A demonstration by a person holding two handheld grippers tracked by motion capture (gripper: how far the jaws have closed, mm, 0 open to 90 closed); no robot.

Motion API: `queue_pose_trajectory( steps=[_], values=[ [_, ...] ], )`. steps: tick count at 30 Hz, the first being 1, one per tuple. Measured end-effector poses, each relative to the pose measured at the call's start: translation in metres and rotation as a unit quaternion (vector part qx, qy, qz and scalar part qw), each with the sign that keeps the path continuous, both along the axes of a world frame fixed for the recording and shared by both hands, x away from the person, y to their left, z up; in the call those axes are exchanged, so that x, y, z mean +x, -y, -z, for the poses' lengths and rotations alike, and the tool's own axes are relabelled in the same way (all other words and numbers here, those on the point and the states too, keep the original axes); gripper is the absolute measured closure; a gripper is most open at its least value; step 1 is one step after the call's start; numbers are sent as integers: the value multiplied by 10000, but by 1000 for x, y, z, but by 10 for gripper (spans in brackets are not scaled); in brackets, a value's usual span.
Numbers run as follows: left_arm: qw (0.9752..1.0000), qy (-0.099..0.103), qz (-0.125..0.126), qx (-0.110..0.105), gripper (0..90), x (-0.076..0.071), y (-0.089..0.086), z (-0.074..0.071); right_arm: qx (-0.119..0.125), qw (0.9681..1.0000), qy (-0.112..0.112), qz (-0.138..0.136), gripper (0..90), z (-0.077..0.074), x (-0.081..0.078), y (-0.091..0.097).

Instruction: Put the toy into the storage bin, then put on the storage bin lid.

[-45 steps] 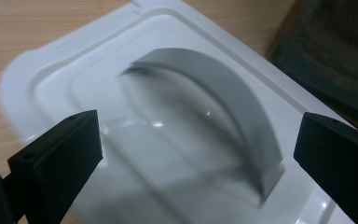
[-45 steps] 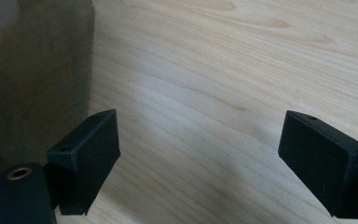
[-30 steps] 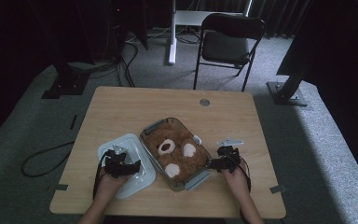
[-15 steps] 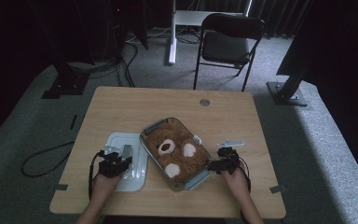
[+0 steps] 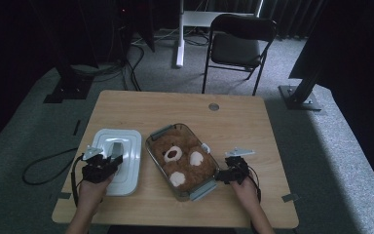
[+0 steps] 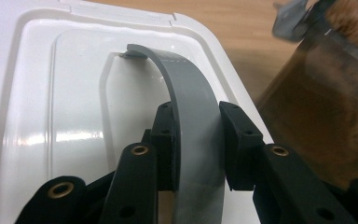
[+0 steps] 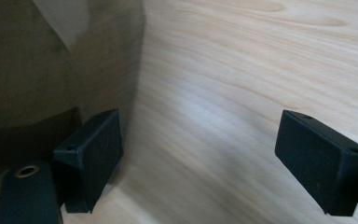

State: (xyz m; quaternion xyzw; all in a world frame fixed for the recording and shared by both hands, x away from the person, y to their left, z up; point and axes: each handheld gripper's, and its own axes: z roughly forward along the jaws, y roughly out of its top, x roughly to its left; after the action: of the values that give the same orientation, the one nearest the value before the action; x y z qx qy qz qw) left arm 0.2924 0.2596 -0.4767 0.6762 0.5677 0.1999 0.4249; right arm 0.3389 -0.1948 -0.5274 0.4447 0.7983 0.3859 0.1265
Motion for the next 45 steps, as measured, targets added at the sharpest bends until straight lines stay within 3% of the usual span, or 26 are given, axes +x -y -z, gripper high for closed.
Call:
queue_pose_trajectory(
  steps=[11, 12, 18, 22, 29, 33, 40, 43, 45],
  values=[
    [9993, 335, 193, -17, 704, -21, -3, -25, 67, 9981, -109, -597, 141, 4, -14, -33],
    [9991, 361, 206, -33, 704, -23, -4, -28, 59, 9970, -154, -758, 141, 4, -17, -40],
    [9982, 511, 284, -125, 705, -32, -8, -44, 53, 9937, -186, -1108, 140, 4, -24, -57],
    [9968, 715, 325, -168, 705, -38, -10, -61, -13, 9899, -167, -1405, 124, 4, -27, -74],
    [9929, 1042, 577, -76, 705, -49, -4, -88, -38, 9904, -117, -1374, 125, 1, -28, -78],
    [9899, 1091, 898, -124, 705, -57, 8, -96, 19, 9907, -168, -1352, 125, 1, -28, -81],
    [9853, 1035, 1349, -164, 705, -58, 32, -97, 17, 9928, -27, -1194, 123, 1, -30, -99],
    [9843, 933, 1481, -226, 705, -54, 40, -94, 141, 9902, -67, -1388, 117, 3, -33, -114],
    [9831, 880, 1591, -233, 704, -51, 46, -93, 95, 9878, -82, -1551, 116, 4, -35, -125]
  ],
)
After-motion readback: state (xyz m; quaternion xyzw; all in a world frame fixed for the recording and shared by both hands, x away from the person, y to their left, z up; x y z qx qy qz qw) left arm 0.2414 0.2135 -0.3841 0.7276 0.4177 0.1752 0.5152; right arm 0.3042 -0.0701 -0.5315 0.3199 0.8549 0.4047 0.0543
